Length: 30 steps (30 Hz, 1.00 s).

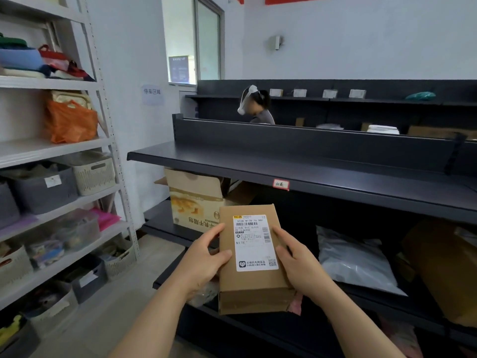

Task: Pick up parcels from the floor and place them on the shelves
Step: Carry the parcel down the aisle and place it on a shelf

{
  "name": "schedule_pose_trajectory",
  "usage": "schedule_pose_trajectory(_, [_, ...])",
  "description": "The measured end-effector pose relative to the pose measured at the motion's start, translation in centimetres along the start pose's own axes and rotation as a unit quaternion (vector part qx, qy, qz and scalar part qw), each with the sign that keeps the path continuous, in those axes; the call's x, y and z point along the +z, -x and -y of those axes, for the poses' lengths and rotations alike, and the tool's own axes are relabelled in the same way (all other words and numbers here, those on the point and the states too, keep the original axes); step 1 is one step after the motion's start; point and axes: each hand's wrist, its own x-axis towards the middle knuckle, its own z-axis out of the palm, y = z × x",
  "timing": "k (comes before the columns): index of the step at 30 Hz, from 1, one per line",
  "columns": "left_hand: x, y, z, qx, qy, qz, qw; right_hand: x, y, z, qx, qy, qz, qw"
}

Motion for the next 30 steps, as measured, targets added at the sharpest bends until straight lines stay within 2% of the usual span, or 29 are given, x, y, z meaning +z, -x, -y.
schedule_pose_trajectory(5, [-6.1, -2.7, 0.8, 0.033, -0.016, 0.045, 0.998, 5.3, -1.5, 3.2, 0.018, -0.01, -0.043, 0.999])
schedule_pose_trajectory(12, [-10.4, -5.5, 0.8, 0.054, -0.028, 0.087, 0.994, 8.8, -2.7, 5.8, 0.038, -0.015, -0.1, 0.994])
schedule_pose_trajectory(18, [-10.6, -8.5, -0.3, 0.073, -0.004, 0.121, 0.99, 8.2, -4.9, 6.6, 0.033, 0.006, -0.139, 0.99])
schedule_pose_trajectory(30, [-10.1, -16.3, -5.6, 0.131, 0.007, 0.084, 0.988, 3.8, -13.6, 8.6, -0.01, 0.019, -0.175, 0.984])
